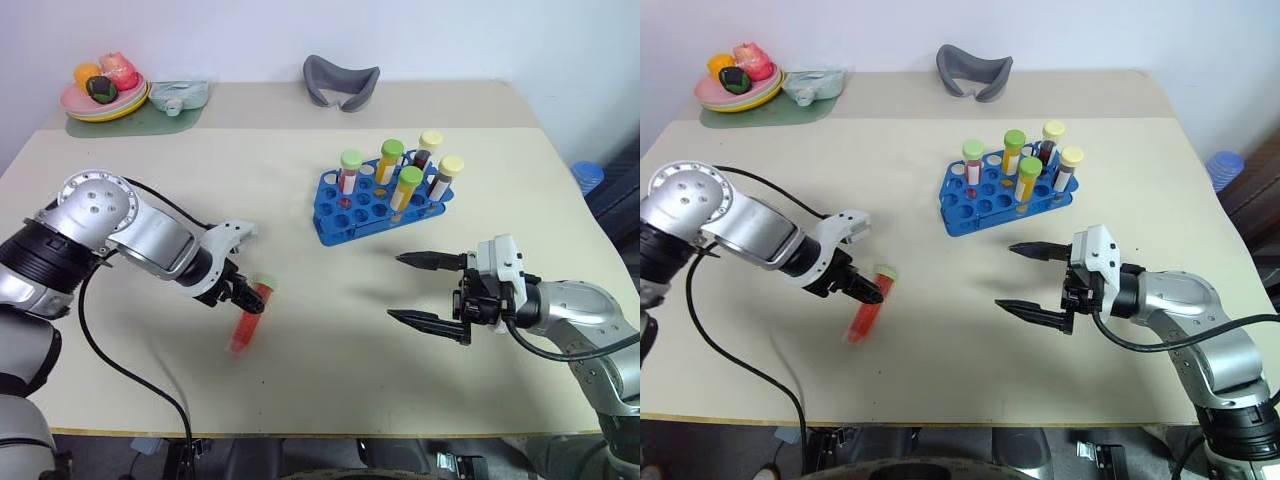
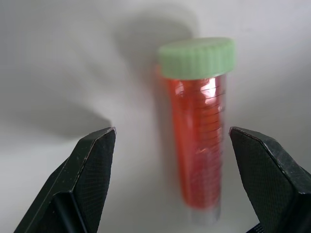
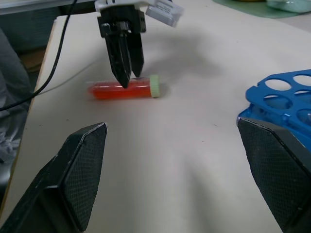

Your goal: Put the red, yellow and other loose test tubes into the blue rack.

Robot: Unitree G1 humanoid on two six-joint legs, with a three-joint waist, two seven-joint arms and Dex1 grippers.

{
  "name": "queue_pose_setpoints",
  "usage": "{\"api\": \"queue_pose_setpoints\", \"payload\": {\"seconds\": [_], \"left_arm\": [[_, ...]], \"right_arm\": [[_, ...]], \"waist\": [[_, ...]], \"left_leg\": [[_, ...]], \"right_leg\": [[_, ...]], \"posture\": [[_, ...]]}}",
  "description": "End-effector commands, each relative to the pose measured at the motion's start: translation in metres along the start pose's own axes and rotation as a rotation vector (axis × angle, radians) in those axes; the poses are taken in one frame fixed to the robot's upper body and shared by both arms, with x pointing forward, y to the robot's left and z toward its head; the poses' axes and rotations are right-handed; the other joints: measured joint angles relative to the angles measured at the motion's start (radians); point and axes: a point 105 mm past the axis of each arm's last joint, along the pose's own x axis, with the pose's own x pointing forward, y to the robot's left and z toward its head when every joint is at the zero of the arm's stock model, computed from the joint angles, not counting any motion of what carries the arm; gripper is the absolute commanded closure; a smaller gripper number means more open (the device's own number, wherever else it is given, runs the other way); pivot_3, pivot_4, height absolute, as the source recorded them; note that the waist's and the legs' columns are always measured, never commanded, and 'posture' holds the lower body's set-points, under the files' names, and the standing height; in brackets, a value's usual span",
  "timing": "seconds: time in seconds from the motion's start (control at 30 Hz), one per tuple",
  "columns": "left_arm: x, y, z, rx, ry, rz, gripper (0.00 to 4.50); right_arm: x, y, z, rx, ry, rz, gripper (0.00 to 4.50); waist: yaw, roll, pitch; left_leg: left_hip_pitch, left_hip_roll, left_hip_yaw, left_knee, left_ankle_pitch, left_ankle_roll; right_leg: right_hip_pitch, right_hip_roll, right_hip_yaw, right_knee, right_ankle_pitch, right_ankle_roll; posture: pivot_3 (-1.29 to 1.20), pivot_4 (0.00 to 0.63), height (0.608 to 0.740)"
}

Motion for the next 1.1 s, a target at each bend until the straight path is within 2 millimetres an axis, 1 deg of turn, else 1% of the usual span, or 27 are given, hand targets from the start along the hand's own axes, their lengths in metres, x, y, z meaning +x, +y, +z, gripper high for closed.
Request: {"api": "queue_pose_setpoints", "payload": {"seconds": [0.03, 0.23, 0.63, 0.7, 0.73, 0.77, 0.87, 0.9, 1.1], "left_arm": [[-0.0067, 0.0016, 0.0007, 0.008, 0.005, 0.020, 0.66], [-0.0034, -0.0009, -0.0001, 0.019, 0.020, 0.016, 0.66], [-0.0021, 0.0050, 0.0010, 0.008, 0.018, 0.062, 0.66], [-0.0017, 0.0049, 0.0018, 0.006, 0.016, 0.061, 1.21], [-0.0014, 0.0051, 0.0021, 0.003, 0.014, 0.061, 1.57], [-0.0012, 0.0052, 0.0025, 0.001, 0.013, 0.061, 1.97], [-0.0004, 0.0061, 0.0036, -0.008, 0.008, 0.062, 3.44], [-0.0003, 0.0059, 0.0046, -0.012, 0.004, 0.059, 3.75], [-0.0064, 0.0061, 0.0082, -0.022, -0.035, 0.048, 3.75]], "right_arm": [[-0.0003, 0.0027, 0.0108, -0.039, -0.036, 0.004, 0.15], [-0.0002, 0.0026, 0.0111, -0.038, -0.039, -0.003, 0.15], [-0.0005, 0.0025, 0.0117, -0.035, -0.040, -0.013, 0.15], [-0.0002, 0.0020, 0.0118, -0.035, -0.040, -0.014, 0.10], [-0.0001, 0.0021, 0.0120, -0.035, -0.042, -0.016, 0.10], [0.0000, 0.0020, 0.0121, -0.035, -0.042, -0.016, 0.10], [0.0001, 0.0022, 0.0120, -0.034, -0.043, -0.019, 0.10], [0.0000, 0.0022, 0.0119, -0.034, -0.043, -0.019, 0.10], [0.0011, 0.0011, 0.0124, -0.033, -0.045, -0.020, 0.10]], "waist": [[0.000, 0.000, 0.000], [-0.001, 0.000, 0.000], [-0.001, 0.000, 0.000], [-0.001, 0.000, 0.000], [-0.001, 0.000, 0.000], [-0.001, 0.000, 0.000], [-0.001, 0.000, 0.000], [-0.001, 0.000, 0.000], [-0.001, 0.000, 0.000]], "left_leg": [[0.000, 0.000, 0.000, 0.000, 0.000, 0.000], [0.000, 0.000, 0.000, 0.000, 0.000, 0.000], [0.000, 0.000, 0.000, 0.000, 0.000, 0.000], [0.000, 0.000, 0.000, 0.000, 0.000, 0.000], [0.000, 0.000, 0.000, 0.000, 0.000, 0.000], [0.000, 0.000, 0.000, 0.000, 0.000, 0.000], [0.000, 0.000, 0.000, 0.000, 0.000, 0.000], [0.000, 0.000, 0.000, 0.000, 0.000, 0.000], [0.000, 0.000, 0.000, 0.001, 0.000, 0.000]], "right_leg": [[0.000, 0.000, 0.000, 0.000, 0.000, 0.000], [0.000, 0.000, 0.000, 0.000, 0.000, 0.000], [0.000, 0.000, 0.000, 0.000, 0.000, 0.000], [0.000, 0.000, 0.000, 0.000, 0.000, 0.000], [0.000, 0.000, 0.000, 0.000, 0.000, 0.000], [0.000, 0.000, 0.000, 0.000, 0.000, 0.000], [0.000, 0.000, 0.000, 0.001, 0.000, 0.000], [0.000, 0.000, 0.000, 0.001, 0.000, 0.000], [0.000, 0.000, 0.000, 0.002, 0.000, 0.000]], "posture": [[0.00, 0.150, 0.740], [0.00, 0.150, 0.740], [0.00, 0.150, 0.740], [0.00, 0.150, 0.740], [0.00, 0.150, 0.740], [0.00, 0.150, 0.740], [0.00, 0.150, 0.740], [0.00, 0.150, 0.740], [0.00, 0.150, 0.740]]}}
